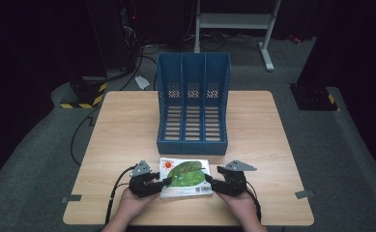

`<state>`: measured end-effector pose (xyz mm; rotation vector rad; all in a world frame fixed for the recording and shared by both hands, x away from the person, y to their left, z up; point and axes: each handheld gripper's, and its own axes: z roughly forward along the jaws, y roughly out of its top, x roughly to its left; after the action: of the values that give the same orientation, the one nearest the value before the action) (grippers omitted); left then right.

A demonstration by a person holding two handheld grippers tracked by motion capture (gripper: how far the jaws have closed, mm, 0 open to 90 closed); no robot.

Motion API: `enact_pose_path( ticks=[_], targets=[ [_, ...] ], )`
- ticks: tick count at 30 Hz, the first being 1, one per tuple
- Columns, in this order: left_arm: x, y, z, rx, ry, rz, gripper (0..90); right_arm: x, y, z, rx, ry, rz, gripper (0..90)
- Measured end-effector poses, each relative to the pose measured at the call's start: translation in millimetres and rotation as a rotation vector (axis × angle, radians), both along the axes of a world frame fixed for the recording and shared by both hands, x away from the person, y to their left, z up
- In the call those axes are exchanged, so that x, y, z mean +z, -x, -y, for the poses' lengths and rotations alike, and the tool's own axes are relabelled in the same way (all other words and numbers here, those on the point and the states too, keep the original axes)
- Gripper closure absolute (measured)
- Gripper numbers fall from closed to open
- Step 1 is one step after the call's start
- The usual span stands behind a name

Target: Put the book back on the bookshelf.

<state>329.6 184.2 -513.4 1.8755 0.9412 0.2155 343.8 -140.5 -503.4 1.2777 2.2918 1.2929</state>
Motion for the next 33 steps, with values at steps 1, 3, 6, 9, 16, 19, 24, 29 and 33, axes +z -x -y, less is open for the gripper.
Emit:
enact_pose_path(
  ticks=[1,3,6,9,16,19,24,29,33],
  targets=[
    [1.8,2.2,0.6,0.001,0.002,0.013,61.9,-2.8,0.4,-0.5,0.005,0.008,-0.006,35.7],
    [4.4,5.5,1.5,-0.001,-0.002,0.046,62.9,-6.8,1.4,-1.3,0.013,0.014,-0.034,34.9],
    [7.0,7.8,2.9,-0.011,-0.017,0.075,63.5,-8.1,4.0,-1.8,0.02,0.015,-0.03,34.7],
    [8.4,10.7,4.5,-0.016,-0.036,0.107,63.6,-7.8,5.4,-3.8,0.022,0.016,-0.025,34.2],
    [15.3,22.5,7.5,-0.041,-0.076,0.217,64.2,-9.3,0.0,-9.0,0.025,-0.014,-0.048,32.1],
    [17.0,24.7,8.2,-0.051,-0.081,0.243,64.2,-10.2,-2.1,-10.0,0.03,-0.021,-0.052,30.2],
    [17.6,28.0,8.6,-0.055,-0.092,0.276,64.2,-10.3,-6.9,-7.5,0.034,-0.078,-0.076,26.8],
    [18.5,29.4,9.8,-0.062,-0.106,0.294,64.3,-13.9,-16.8,-10.7,0.06,-0.116,-0.126,25.1],
    [15.8,27.8,8.5,-0.069,-0.101,0.296,64.4,-18.1,-19.5,-13.2,0.07,-0.128,-0.183,23.7]
  ],
)
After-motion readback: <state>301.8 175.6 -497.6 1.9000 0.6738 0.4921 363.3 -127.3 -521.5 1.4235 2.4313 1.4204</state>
